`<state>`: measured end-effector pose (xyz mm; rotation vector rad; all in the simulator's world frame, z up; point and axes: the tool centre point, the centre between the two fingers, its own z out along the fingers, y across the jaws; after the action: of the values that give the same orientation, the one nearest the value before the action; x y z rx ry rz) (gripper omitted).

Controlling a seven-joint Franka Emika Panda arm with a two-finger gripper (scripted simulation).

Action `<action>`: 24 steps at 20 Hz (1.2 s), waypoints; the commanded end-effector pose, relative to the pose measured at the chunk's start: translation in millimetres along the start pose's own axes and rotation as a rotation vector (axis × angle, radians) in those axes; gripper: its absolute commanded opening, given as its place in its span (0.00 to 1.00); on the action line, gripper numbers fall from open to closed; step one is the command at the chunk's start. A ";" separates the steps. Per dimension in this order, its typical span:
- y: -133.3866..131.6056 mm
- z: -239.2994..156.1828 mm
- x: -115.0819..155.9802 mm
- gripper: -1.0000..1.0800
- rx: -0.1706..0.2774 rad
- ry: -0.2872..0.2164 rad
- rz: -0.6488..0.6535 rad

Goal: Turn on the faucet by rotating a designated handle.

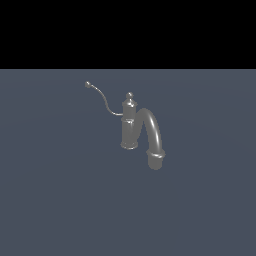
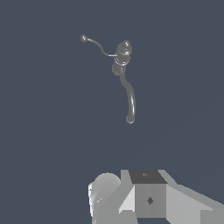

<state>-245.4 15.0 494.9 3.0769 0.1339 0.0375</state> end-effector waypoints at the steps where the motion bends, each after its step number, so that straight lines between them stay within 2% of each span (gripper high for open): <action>1: 0.0 0.0 0.0 0.00 0.000 0.000 0.000; 16: -5.8 6.3 8.3 0.00 0.000 -0.018 0.030; 24: -8.0 10.6 26.0 0.00 0.012 -0.018 0.098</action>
<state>-224.1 23.7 485.5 3.0891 0.0070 0.0131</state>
